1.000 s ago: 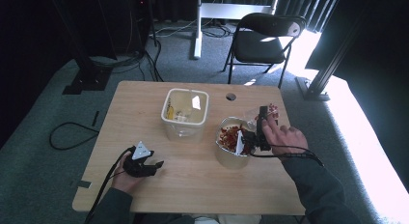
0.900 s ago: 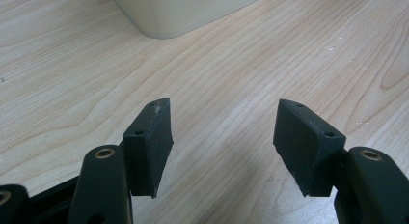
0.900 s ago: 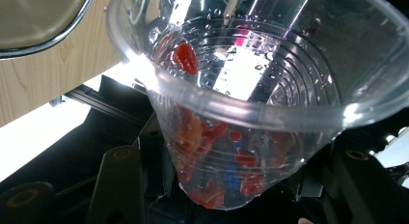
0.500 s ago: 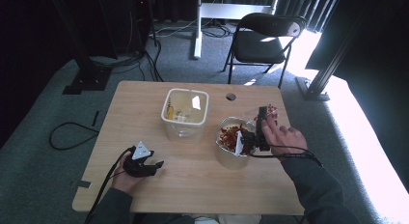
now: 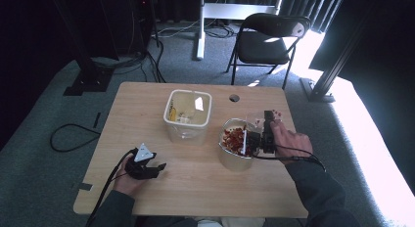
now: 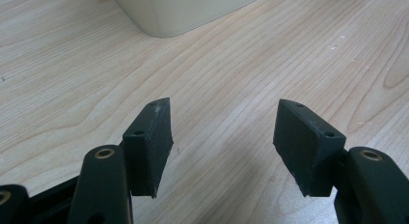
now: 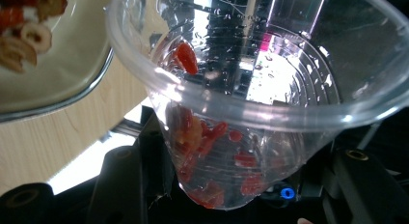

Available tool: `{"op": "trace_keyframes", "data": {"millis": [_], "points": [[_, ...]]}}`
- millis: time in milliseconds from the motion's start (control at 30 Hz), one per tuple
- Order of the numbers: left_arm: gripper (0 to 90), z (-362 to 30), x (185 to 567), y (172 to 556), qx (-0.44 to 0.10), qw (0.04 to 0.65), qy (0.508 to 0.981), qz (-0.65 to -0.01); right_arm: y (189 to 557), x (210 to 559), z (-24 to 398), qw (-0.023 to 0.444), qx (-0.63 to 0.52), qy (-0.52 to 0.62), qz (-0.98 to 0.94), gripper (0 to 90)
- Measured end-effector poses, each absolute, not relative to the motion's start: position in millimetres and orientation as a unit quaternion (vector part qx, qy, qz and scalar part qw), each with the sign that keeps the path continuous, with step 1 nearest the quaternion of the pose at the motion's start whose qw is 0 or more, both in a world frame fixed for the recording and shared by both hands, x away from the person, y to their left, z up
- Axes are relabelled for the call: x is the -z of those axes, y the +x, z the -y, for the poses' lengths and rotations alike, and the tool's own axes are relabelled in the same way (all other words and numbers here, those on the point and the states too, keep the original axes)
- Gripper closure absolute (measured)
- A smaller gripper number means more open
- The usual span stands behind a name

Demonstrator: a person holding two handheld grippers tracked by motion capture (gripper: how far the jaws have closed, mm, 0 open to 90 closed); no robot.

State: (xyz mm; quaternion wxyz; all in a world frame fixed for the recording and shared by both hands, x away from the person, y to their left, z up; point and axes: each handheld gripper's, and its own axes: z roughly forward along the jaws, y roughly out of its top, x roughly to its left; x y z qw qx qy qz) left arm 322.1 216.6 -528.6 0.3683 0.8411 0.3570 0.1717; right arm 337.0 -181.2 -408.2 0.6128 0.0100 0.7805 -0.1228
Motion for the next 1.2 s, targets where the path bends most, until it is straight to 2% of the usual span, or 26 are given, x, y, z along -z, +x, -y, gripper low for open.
{"op": "trace_keyframes", "data": {"millis": [333, 533, 800, 1167, 1200], "points": [[39.4, -216.1, 528.3, 322.0, -0.172, 0.368, 0.842, -0.354, 337.6, 401.9, 180.1, 0.594, 0.034, 0.078, -0.8, 45.2], [39.4, -216.1, 528.0, 322.5, -0.171, 0.369, 0.842, -0.355, 342.2, 388.4, 177.5, 0.552, -0.073, 0.149, -0.817, 45.3], [39.4, -216.5, 528.6, 321.3, -0.173, 0.368, 0.841, -0.357, 347.1, 379.9, 177.8, 0.523, -0.137, 0.181, -0.822, 45.2], [39.3, -218.4, 528.7, 318.9, -0.174, 0.365, 0.842, -0.356, 356.1, 366.2, 187.7, 0.433, -0.27, 0.256, -0.821, 45.2], [39.3, -218.3, 528.7, 318.9, -0.174, 0.366, 0.842, -0.356, 357.9, 363.6, 189.5, 0.411, -0.294, 0.268, -0.82, 45.2]]}}
